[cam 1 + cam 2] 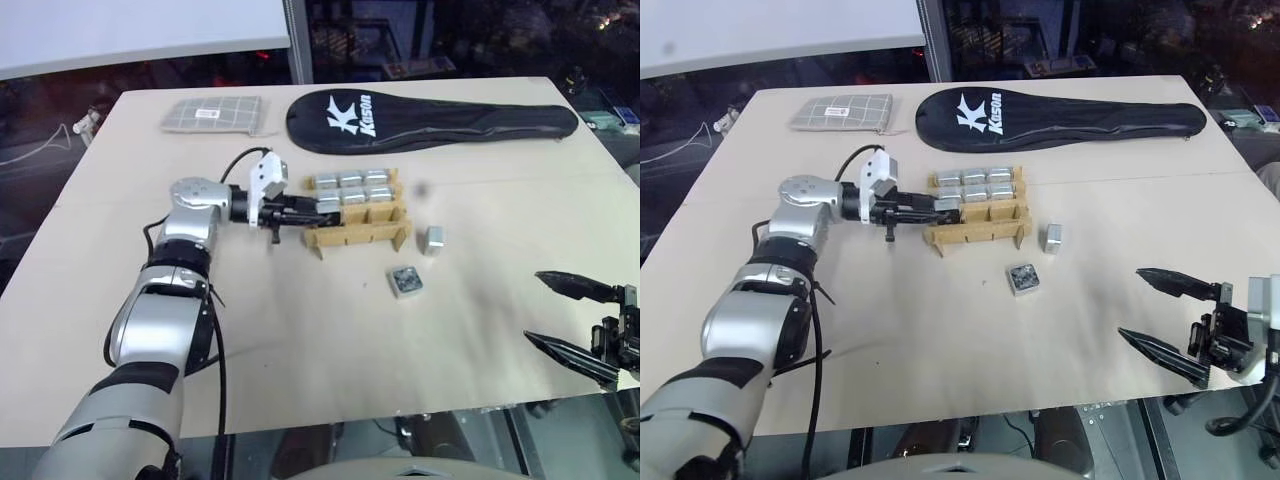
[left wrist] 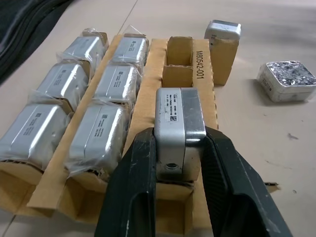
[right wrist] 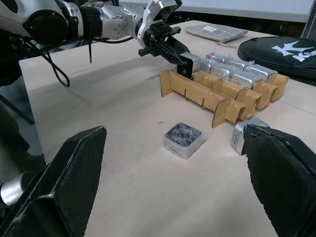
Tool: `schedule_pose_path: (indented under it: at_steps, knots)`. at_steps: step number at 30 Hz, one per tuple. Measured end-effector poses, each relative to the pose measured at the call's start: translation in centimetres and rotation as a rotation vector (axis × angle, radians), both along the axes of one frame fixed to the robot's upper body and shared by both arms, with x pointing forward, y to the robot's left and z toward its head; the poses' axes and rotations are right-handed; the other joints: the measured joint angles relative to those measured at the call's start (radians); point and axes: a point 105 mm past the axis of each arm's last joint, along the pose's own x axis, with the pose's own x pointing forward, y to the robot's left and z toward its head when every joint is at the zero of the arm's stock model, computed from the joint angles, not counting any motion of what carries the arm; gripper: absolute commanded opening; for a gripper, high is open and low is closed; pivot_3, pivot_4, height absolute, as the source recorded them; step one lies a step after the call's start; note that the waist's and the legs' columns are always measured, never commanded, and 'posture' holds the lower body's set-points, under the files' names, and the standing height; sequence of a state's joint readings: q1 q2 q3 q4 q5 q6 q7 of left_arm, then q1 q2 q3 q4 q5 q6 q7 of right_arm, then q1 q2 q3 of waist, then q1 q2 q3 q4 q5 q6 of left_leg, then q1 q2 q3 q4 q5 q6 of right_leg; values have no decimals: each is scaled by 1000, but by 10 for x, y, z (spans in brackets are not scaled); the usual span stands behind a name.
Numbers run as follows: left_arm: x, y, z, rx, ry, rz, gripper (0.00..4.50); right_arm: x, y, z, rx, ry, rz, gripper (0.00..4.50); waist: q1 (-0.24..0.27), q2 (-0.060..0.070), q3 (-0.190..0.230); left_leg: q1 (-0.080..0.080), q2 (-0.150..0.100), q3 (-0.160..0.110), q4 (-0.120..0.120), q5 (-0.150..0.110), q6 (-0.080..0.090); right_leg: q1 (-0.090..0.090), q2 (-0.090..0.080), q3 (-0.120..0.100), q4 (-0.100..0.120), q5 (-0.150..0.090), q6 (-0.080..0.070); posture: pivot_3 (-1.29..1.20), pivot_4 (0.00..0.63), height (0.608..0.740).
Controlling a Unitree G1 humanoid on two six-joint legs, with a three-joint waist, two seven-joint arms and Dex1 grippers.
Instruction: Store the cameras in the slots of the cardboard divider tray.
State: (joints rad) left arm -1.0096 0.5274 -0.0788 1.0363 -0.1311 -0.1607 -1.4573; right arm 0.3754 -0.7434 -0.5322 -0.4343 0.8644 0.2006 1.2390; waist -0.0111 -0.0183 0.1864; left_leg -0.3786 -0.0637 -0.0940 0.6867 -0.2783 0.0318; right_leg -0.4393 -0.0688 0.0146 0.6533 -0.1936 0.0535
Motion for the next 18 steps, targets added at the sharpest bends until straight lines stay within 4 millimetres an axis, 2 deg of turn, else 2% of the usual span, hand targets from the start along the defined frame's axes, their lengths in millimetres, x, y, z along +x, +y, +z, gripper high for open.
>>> schedule_pose_path:
  at_steps: [8, 10, 13, 16, 18]
  knots:
    - [2, 0, -6, 25, 1, 17, 678, -2, -1, -4, -18, 11, -4, 4407, 0, 0, 0, 0, 0, 0, 0, 0, 0, 0, 0, 0, 0, 0, 0, 0, 150, 740]
    - [2, 0, -6, 26, 0, 17, 1723, -2, -2, -5, -25, 14, -6, 4500, 0, 0, 0, 0, 0, 0, 0, 0, 0, 0, 0, 0, 0, 0, 0, 0, 150, 740]
    - [1, 1, -7, 27, 9, 15, 2983, -2, -2, -7, -29, 19, -9, 4500, 0, 0, 0, 0, 0, 0, 0, 0, 0, 0, 0, 0, 0, 0, 0, 0, 150, 740]
    - [0, 2, -6, 23, 16, 9, 4482, -2, -3, -8, -30, 23, -11, 4500, 0, 0, 0, 0, 0, 0, 0, 0, 0, 0, 0, 0, 0, 0, 0, 0, 150, 740]
    - [-2, 1, -6, 17, 34, -8, 4482, -2, -4, -9, -32, 24, -14, 4500, 0, 0, 0, 0, 0, 0, 0, 0, 0, 0, 0, 0, 0, 0, 0, 0, 150, 740]
